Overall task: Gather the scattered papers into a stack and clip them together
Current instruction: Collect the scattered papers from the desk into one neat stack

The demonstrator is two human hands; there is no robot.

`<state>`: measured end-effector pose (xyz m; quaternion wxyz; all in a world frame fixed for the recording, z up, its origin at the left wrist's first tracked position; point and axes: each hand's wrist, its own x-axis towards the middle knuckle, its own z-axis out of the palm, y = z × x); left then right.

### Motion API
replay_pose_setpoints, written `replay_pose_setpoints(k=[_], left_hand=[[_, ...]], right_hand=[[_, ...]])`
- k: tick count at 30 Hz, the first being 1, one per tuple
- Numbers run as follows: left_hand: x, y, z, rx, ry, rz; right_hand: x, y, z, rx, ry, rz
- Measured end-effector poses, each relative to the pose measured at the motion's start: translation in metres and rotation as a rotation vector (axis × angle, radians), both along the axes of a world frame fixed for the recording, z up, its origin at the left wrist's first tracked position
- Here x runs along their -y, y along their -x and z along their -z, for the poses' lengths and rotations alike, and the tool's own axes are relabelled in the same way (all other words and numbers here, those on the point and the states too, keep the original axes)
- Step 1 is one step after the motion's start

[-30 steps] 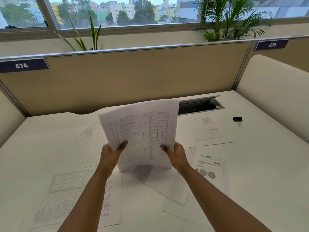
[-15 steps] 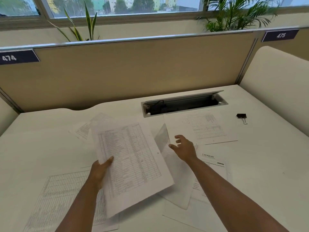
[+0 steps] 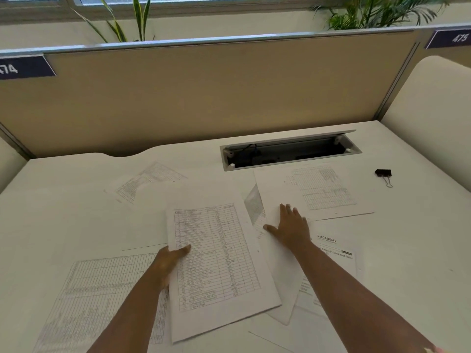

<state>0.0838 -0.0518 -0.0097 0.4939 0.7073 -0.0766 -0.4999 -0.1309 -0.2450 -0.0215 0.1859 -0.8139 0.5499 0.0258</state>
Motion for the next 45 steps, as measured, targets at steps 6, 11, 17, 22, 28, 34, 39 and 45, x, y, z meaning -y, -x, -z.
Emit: replay_pose_setpoints(k=[6, 11, 17, 22, 28, 34, 39, 45], left_hand=[[0.000, 0.000, 0.001, -0.006, -0.034, -0.002], [0.000, 0.001, -0.002, -0.007, -0.037, 0.003], [-0.001, 0.001, -0.002, -0.005, -0.038, 0.010], [-0.001, 0.000, -0.002, -0.004, -0.054, 0.004], [0.000, 0.001, -0.002, 0.004, -0.054, -0.014], [0.000, 0.001, 0.001, 0.008, -0.057, -0.015], [0.000, 0.002, 0.001, 0.012, -0.058, -0.032], [-0.001, 0.000, 0.002, 0.007, -0.039, -0.015]], right_hand=[[-0.001, 0.000, -0.005, -0.030, 0.010, -0.002], [-0.004, -0.001, -0.013, -0.037, 0.030, 0.033], [0.002, 0.000, -0.011, -0.048, -0.003, 0.043], [0.002, -0.001, -0.009, -0.052, 0.009, 0.019], [0.000, 0.001, -0.007, -0.042, 0.039, 0.028], [-0.008, -0.001, -0.001, -0.040, 0.130, -0.026], [-0.006, -0.002, 0.004, 0.076, 0.183, 0.066], [-0.008, -0.004, -0.002, 0.280, 0.278, 0.188]])
